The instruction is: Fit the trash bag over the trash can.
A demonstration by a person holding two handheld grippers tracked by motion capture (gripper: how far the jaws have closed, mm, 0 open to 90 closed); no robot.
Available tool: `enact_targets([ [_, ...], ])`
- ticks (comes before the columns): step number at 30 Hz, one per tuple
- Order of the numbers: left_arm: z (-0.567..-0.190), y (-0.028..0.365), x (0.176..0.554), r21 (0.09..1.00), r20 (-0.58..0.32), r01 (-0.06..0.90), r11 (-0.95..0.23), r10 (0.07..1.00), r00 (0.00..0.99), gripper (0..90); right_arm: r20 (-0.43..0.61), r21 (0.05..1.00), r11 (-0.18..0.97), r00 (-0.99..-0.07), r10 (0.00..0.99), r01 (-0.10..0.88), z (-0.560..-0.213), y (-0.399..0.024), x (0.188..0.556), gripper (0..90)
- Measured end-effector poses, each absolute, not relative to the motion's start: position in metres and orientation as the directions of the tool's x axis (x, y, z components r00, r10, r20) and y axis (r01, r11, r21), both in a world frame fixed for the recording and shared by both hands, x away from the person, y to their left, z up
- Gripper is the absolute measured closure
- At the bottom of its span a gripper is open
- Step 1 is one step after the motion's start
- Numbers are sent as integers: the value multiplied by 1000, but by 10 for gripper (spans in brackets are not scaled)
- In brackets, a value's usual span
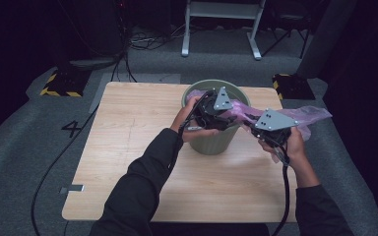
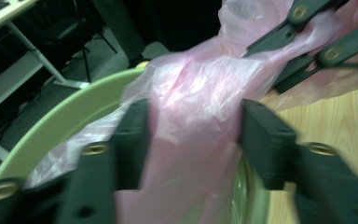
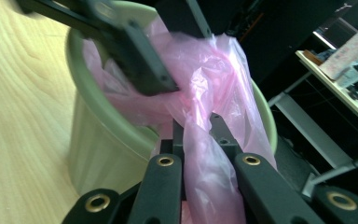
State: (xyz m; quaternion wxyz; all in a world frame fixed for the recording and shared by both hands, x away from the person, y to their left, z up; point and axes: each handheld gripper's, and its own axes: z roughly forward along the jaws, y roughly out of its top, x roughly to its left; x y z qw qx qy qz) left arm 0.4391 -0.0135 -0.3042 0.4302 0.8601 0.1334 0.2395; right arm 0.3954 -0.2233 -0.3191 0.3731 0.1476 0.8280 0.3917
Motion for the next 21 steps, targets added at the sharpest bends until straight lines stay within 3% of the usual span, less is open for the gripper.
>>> enact_targets([
  [4,-308,-12,442,770,328,21,-637,424,844,774,-483,769,637,-697,529,-49,-319,-221,396,807],
  [7,-309,-8,443,757,338,25,-653,424,840,862,-464,783,621,-705,537,-42,-318,-221,395,713],
  [10,-309,-3,445,760,338,34,-649,439,832,880,-431,805,592,-712,554,-27,-316,-222,393,514],
  [14,-311,6,447,764,332,47,-643,455,826,886,-395,824,566,-718,574,-1,-315,-227,389,348],
  [21,-315,28,454,776,300,92,-624,493,817,889,-389,810,585,-721,574,29,-319,-240,379,282],
])
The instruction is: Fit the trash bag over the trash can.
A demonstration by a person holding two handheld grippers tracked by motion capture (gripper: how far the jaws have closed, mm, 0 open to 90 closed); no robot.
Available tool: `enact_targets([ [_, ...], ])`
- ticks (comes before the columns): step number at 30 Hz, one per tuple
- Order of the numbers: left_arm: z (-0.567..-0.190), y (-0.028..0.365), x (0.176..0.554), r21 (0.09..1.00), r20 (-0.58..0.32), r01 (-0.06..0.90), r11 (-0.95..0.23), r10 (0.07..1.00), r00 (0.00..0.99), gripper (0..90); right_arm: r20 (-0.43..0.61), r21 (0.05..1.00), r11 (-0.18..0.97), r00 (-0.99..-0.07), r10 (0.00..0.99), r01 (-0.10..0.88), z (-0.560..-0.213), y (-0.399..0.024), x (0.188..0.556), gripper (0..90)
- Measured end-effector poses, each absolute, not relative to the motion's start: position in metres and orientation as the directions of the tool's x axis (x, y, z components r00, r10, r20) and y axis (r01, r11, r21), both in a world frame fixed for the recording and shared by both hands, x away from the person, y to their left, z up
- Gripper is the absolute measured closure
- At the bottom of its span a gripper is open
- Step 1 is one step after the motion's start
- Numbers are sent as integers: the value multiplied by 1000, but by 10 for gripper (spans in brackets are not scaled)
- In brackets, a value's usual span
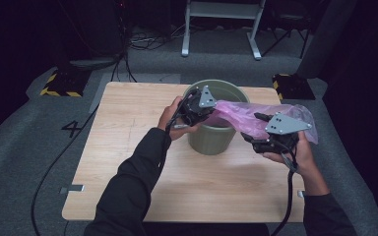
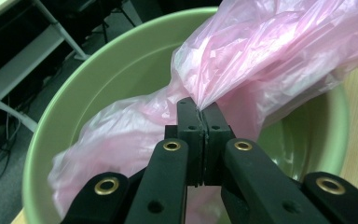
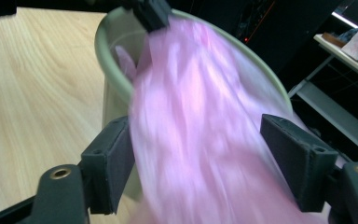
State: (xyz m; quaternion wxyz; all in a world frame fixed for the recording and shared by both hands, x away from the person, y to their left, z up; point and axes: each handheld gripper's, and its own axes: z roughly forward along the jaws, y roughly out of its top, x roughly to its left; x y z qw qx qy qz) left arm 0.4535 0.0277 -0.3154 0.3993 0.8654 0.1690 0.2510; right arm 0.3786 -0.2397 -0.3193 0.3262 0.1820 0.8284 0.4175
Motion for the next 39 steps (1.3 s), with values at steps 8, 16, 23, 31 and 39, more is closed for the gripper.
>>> enact_targets([
  [8,-319,49,462,786,266,140,-602,534,803,891,-391,804,592,-696,602,61,-331,-253,375,449],
  [16,-329,51,466,795,237,179,-580,569,787,752,-396,826,564,-695,600,16,-332,-258,374,854],
  [23,-315,59,450,841,204,144,-522,553,808,398,-429,812,583,-689,584,-11,-316,-250,371,865],
  [31,-308,49,433,849,216,100,-520,512,832,180,-445,802,596,-698,561,-31,-304,-235,376,850],
  [39,-312,19,424,818,289,22,-575,443,849,345,-447,791,610,-726,522,-48,-298,-217,379,827],
])
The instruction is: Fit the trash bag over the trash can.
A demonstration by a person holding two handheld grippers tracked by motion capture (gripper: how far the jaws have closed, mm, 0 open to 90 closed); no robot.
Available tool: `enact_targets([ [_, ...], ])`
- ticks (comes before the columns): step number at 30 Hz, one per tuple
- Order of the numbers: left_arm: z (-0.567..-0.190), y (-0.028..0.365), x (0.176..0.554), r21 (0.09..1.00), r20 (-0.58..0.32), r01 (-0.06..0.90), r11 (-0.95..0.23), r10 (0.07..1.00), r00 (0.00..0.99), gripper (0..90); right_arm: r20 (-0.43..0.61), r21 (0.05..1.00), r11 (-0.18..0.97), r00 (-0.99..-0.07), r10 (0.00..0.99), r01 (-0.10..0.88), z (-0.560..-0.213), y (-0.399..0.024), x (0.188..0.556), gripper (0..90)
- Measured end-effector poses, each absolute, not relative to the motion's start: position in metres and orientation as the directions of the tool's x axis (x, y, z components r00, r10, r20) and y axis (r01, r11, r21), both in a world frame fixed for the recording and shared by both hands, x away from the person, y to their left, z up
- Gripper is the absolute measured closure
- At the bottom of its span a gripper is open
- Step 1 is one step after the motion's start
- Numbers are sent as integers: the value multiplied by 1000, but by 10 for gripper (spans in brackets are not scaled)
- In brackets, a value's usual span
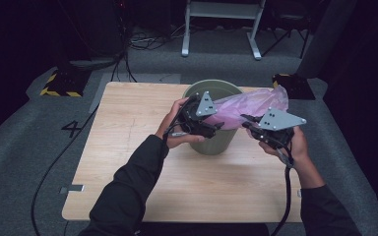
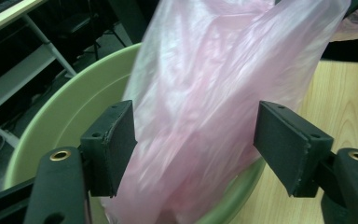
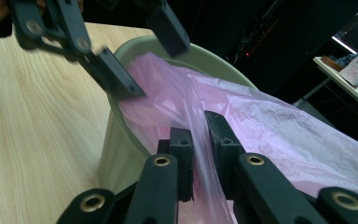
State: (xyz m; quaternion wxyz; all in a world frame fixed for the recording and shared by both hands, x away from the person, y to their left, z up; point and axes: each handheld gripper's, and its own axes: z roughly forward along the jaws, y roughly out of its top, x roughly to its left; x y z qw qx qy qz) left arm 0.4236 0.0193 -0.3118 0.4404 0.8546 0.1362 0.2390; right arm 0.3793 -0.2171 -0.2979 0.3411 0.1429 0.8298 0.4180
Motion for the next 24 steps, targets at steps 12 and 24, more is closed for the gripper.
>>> enact_targets([
  [12,-313,34,428,802,325,21,-597,466,823,856,-370,839,544,-759,536,-24,-297,-224,370,472],
  [24,-324,62,439,822,267,86,-562,516,814,859,-385,859,513,-676,628,-13,-302,-255,352,277],
])
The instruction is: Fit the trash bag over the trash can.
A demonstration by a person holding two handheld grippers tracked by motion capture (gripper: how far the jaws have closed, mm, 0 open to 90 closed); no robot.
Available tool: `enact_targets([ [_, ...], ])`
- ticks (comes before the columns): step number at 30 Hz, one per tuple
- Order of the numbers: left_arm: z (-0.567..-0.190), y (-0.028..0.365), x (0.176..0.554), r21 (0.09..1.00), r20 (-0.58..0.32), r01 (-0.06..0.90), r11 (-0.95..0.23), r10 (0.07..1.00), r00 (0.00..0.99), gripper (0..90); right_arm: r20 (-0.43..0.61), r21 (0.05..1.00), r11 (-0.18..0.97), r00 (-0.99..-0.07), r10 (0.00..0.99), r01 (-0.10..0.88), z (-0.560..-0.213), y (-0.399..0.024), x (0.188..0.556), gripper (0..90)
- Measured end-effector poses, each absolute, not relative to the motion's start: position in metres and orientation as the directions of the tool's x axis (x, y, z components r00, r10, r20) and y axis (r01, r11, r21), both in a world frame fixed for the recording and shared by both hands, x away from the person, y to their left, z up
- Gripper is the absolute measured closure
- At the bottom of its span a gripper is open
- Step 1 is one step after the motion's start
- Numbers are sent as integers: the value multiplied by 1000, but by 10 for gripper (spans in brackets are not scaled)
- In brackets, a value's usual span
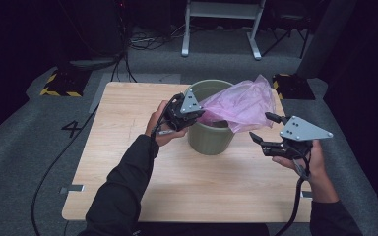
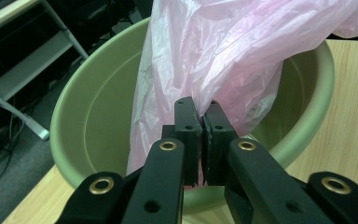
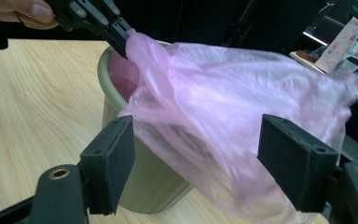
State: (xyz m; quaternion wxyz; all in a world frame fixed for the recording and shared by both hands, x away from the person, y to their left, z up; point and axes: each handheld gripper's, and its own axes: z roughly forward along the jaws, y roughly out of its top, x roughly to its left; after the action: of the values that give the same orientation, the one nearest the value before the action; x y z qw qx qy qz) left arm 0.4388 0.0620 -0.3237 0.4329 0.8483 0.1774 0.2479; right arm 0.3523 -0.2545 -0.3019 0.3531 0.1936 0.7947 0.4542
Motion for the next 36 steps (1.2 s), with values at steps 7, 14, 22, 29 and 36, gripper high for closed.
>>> enact_targets([
  [7,-324,73,439,843,238,96,-529,527,816,833,-252,909,412,-703,665,65,-319,-268,362,243],
  [14,-328,82,440,852,226,105,-513,541,810,859,-242,906,410,-670,702,103,-333,-269,373,217],
  [22,-330,86,443,857,204,126,-500,552,809,853,-210,918,386,-720,661,86,-338,-263,377,208],
  [29,-331,91,445,864,192,141,-483,576,795,779,-224,917,396,-766,602,44,-341,-242,383,555],
  [36,-326,91,439,872,191,136,-471,583,790,578,-262,895,445,-790,554,16,-340,-229,381,746],
])
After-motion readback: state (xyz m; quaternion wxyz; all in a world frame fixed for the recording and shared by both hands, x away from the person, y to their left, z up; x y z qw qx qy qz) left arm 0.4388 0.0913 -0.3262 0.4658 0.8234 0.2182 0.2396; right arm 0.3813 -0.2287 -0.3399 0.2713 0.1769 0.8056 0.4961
